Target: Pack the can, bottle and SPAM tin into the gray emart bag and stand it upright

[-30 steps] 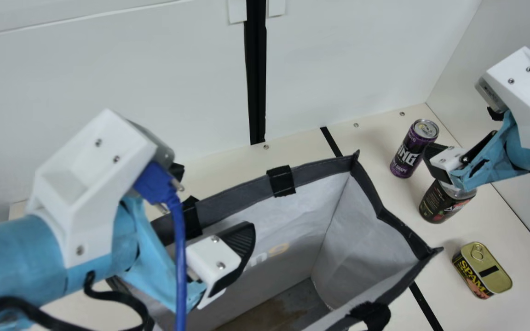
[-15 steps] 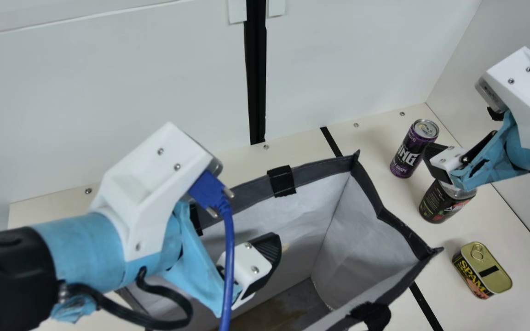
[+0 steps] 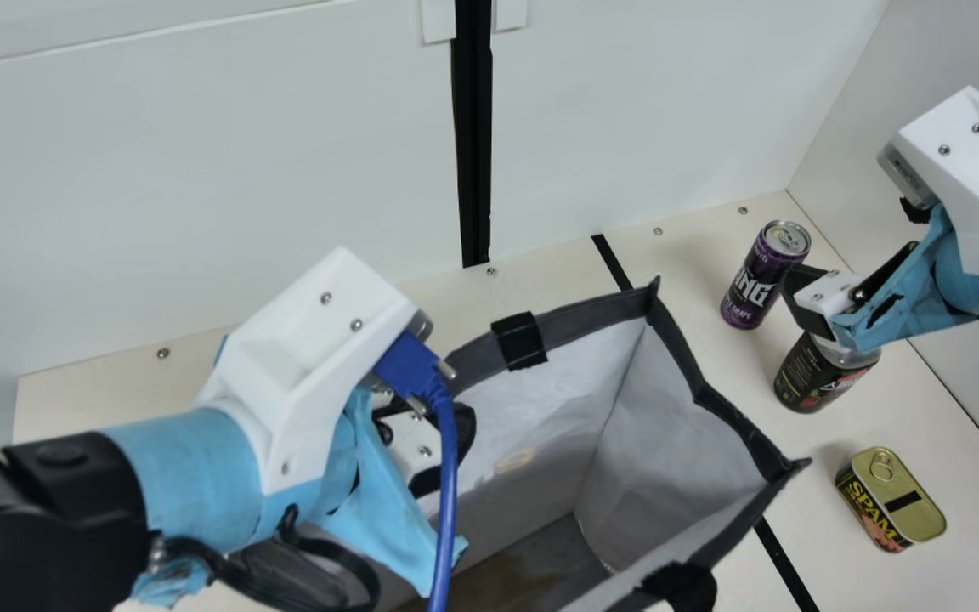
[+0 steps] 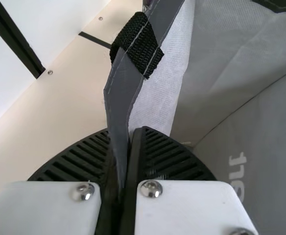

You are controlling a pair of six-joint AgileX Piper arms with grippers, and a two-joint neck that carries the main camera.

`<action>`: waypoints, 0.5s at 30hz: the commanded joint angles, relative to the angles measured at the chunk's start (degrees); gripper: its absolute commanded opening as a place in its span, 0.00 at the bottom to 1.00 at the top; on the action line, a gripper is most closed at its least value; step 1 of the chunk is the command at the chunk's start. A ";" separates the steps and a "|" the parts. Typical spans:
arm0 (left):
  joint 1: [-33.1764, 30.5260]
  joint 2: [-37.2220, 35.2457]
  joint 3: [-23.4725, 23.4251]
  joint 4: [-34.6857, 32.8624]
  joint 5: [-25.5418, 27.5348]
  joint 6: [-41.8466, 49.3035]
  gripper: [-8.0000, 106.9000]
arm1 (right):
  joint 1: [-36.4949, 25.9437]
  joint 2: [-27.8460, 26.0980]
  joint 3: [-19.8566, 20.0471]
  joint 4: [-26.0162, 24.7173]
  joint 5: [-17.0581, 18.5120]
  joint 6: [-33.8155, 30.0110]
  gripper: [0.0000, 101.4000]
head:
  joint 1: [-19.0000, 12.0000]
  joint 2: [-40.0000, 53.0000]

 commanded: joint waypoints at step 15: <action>-0.15 -4.18 1.16 9.03 0.01 -9.39 0.00 | 0.00 0.00 0.00 0.00 0.00 0.00 0.94 | -1.30 -0.05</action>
